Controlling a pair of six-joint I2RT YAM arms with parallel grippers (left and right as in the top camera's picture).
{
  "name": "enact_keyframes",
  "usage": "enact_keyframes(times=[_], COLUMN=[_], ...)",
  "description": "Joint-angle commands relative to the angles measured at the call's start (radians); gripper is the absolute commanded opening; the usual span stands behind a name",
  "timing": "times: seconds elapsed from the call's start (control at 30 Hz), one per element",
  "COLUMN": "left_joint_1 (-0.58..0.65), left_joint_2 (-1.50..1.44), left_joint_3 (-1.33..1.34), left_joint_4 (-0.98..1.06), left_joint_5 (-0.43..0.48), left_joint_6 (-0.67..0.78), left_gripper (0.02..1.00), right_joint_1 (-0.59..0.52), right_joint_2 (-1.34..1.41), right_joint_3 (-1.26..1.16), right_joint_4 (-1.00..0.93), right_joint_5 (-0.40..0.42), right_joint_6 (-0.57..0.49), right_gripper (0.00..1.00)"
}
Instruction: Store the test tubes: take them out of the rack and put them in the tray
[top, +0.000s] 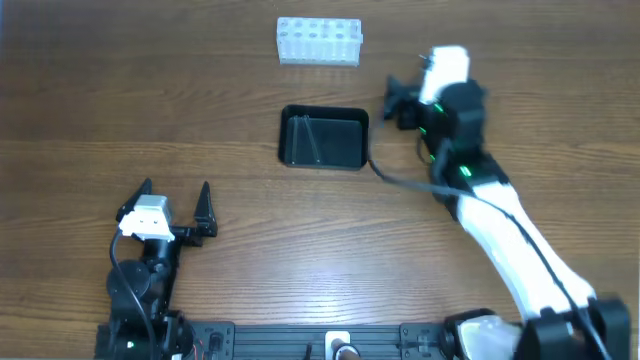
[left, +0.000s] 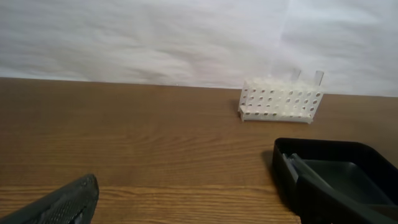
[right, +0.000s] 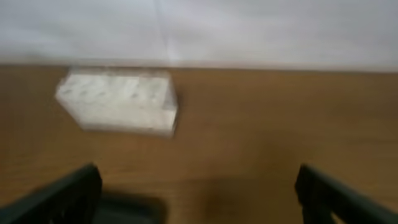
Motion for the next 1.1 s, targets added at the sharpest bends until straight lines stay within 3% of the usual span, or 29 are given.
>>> enact_keyframes(times=[0.03, 0.5, 0.8, 1.1], left_joint_1=[0.005, 0.005, 0.005, 0.005], left_joint_2=[-0.006, -0.006, -0.006, -0.006], left_joint_3=[-0.006, -0.006, -0.006, -0.006], left_joint_4=[-0.001, -0.001, -0.001, -0.001], left_joint_5=[0.013, 0.013, 0.013, 0.013], left_joint_6=[0.018, 0.018, 0.018, 0.018], left_gripper=[1.000, 1.000, 1.000, 0.998], right_joint_1=[0.098, 0.267, 0.274, 0.271], right_joint_2=[0.193, 0.608, 0.809, 0.863], right_joint_3=[0.243, 0.786, 0.995, 1.020], right_joint_4=[-0.121, -0.413, -0.426, -0.363], right_joint_5=[-0.013, 0.148, 0.245, 0.317], right_joint_6=[0.008, 0.156, 0.243, 0.245], right_gripper=[0.989, 0.954, 0.932, 0.923])
